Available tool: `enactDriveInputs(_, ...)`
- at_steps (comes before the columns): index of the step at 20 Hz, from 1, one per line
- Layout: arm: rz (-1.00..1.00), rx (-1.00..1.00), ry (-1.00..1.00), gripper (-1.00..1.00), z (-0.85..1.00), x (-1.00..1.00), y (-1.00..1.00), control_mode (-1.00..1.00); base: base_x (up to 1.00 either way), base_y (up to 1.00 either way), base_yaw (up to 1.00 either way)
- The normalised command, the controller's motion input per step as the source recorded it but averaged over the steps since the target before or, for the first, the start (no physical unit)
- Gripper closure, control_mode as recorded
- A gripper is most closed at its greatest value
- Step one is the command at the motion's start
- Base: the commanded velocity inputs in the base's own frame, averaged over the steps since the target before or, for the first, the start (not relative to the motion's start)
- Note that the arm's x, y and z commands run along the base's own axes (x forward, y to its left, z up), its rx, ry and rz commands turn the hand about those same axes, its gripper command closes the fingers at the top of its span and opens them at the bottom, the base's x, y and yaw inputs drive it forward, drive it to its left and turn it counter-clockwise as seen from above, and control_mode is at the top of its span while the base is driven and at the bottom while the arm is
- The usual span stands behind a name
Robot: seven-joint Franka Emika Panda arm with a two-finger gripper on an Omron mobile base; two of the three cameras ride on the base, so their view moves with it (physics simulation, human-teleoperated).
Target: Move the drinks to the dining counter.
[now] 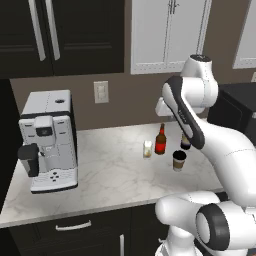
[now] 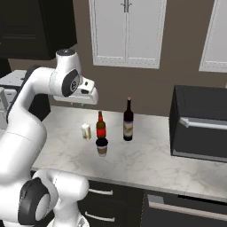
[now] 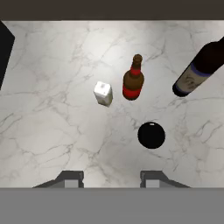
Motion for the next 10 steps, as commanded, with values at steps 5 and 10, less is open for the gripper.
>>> enactDriveInputs(5,0.0,0.0,0.0,-1.0,-0.11,-0.06,0.0,-1.0,0.0,0.0,0.0)
enactDriveInputs(10,0.0,0.0,0.0,-1.0,-0.23,-0.09,-0.12,-1.0,0.0,0.0,0.0)
